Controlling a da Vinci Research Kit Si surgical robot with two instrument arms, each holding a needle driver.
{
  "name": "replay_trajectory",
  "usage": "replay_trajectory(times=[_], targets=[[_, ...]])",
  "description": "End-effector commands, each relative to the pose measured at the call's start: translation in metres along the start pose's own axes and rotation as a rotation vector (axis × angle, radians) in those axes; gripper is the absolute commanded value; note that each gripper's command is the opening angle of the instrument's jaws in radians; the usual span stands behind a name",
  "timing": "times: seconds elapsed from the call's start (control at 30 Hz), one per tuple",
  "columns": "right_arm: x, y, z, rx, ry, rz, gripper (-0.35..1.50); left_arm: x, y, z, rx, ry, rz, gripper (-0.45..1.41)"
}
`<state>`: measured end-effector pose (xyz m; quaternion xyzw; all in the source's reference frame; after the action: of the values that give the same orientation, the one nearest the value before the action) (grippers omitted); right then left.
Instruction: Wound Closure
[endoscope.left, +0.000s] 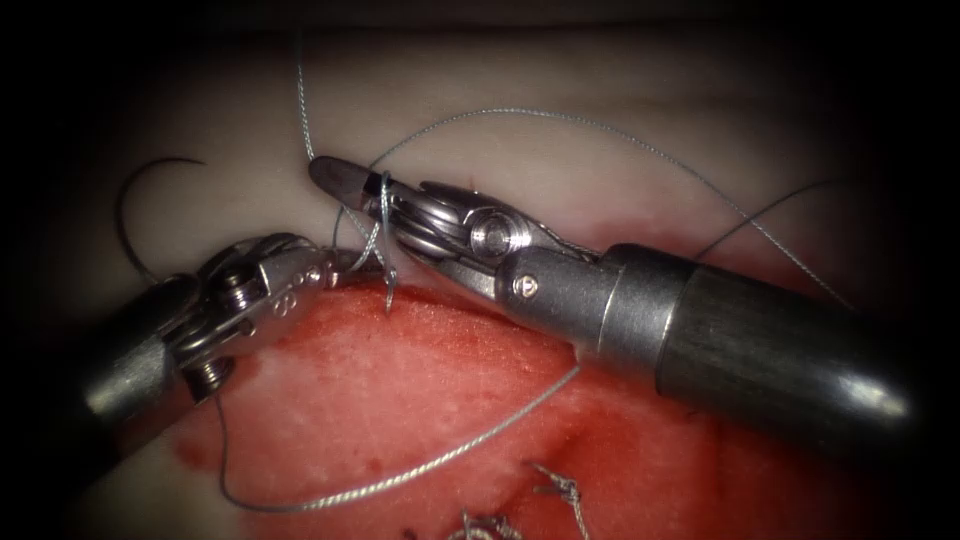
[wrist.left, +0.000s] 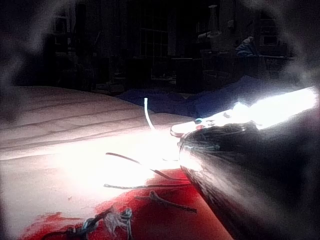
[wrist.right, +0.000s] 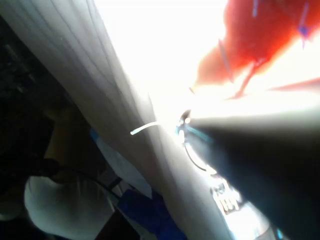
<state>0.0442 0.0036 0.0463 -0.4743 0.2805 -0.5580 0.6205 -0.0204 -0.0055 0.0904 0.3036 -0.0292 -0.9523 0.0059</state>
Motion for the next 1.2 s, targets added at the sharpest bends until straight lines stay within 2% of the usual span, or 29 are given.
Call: replay_trajectory(times=[0.03, 0.07, 0.17, 0.33, 0.43, 0.5, 0.67, 0.77, 0.8, 0.9, 1.0, 1.07, 1.2], targets=[[-0.0014, 0.0011, 0.0005, -0.008, -0.008, -0.012, -0.35, 0.0006, -0.0015, -0.0004, 0.008, 0.003, 0.002, -0.45], [-0.0015, 0.0012, 0.0006, -0.007, -0.009, -0.011, -0.35, 0.0006, -0.0015, -0.0004, 0.008, 0.002, 0.001, -0.45], [-0.0014, 0.0015, 0.0008, -0.007, -0.009, -0.022, -0.20, 0.0007, -0.0015, -0.0004, 0.009, 0.002, 0.001, -0.45], [-0.0010, 0.0019, 0.0010, 0.012, -0.031, -0.025, 0.17, 0.0004, -0.0015, 0.0000, 0.005, -0.005, 0.004, -0.45], [-0.0007, 0.0018, 0.0014, 0.037, -0.025, -0.030, 0.22, 0.0002, -0.0013, 0.0003, 0.004, -0.014, -0.005, -0.45], [-0.0005, 0.0016, 0.0016, 0.063, -0.005, -0.035, 0.34, 0.0001, -0.0013, 0.0006, 0.007, -0.015, -0.009, -0.45], [-0.0005, 0.0015, 0.0016, 0.077, 0.006, -0.043, 0.39, 0.0001, -0.0014, 0.0008, 0.004, -0.016, -0.016, -0.45], [-0.0005, 0.0016, 0.0016, 0.080, 0.003, -0.061, 0.46, 0.0001, -0.0013, 0.0010, 0.001, -0.025, -0.022, -0.45], [-0.0004, 0.0017, 0.0016, 0.081, 0.002, -0.078, 0.54, 0.0000, -0.0012, 0.0012, -0.002, -0.029, -0.027, -0.45], [-0.0004, 0.0018, 0.0016, 0.096, -0.014, -0.085, 0.54, -0.0001, -0.0011, 0.0013, -0.005, -0.029, -0.031, -0.45], [-0.0005, 0.0017, 0.0017, 0.154, -0.051, -0.098, 0.61, -0.0001, -0.0011, 0.0013, -0.007, -0.032, -0.031, -0.45], [-0.0005, 0.0016, 0.0018, 0.187, -0.041, -0.109, 0.64, -0.0001, -0.0011, 0.0013, -0.006, -0.032, -0.031, -0.45], [-0.0007, 0.0014, 0.0021, 0.249, 0.005, -0.113, 0.57, 0.0000, -0.0011, 0.0013, -0.012, -0.031, -0.038, -0.45]])
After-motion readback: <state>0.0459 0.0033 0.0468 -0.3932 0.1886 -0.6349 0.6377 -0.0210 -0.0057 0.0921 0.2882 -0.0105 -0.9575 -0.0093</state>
